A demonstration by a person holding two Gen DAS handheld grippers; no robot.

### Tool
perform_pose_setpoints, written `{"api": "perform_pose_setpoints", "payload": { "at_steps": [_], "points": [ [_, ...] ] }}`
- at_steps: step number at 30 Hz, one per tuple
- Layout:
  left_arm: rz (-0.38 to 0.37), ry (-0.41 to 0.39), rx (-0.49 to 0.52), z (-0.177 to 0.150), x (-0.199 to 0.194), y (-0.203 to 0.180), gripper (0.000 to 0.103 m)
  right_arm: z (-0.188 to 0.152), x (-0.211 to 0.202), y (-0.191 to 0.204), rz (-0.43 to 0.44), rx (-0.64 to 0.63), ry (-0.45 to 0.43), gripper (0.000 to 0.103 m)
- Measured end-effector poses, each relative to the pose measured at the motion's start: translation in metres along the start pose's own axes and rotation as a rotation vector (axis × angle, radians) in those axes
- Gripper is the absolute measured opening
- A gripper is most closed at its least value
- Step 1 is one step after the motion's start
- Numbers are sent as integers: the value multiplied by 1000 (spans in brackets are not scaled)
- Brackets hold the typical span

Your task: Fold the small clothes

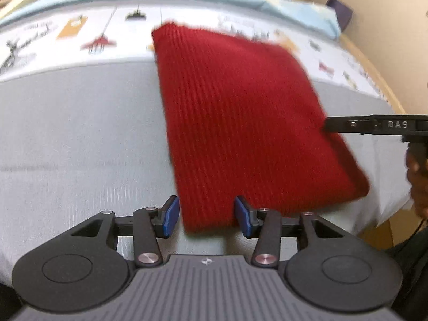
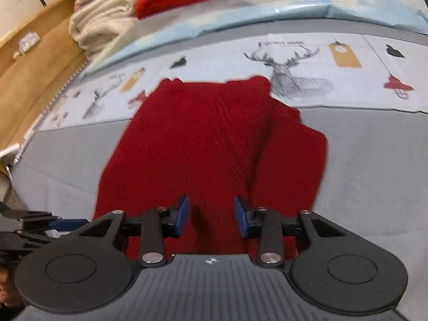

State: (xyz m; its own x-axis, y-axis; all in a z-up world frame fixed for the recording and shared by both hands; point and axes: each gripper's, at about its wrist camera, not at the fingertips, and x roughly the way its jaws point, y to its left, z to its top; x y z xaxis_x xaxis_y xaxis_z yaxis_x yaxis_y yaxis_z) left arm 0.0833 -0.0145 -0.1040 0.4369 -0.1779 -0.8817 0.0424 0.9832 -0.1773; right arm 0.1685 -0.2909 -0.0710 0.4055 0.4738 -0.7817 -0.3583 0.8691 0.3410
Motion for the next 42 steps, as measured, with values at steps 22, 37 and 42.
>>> {"api": "perform_pose_setpoints", "payload": {
  "at_steps": [22,37,42],
  "points": [
    [-41,-72,103,115,-32,3,86,6,38,-84,-87,526,67,52],
    [-282,166,-274,169,109,61,99,21,54,-73,-69,458,47,27],
    [-273,156,-270,181,118,60,89,31,55,-60,-100,428,19,10]
  ]
}}
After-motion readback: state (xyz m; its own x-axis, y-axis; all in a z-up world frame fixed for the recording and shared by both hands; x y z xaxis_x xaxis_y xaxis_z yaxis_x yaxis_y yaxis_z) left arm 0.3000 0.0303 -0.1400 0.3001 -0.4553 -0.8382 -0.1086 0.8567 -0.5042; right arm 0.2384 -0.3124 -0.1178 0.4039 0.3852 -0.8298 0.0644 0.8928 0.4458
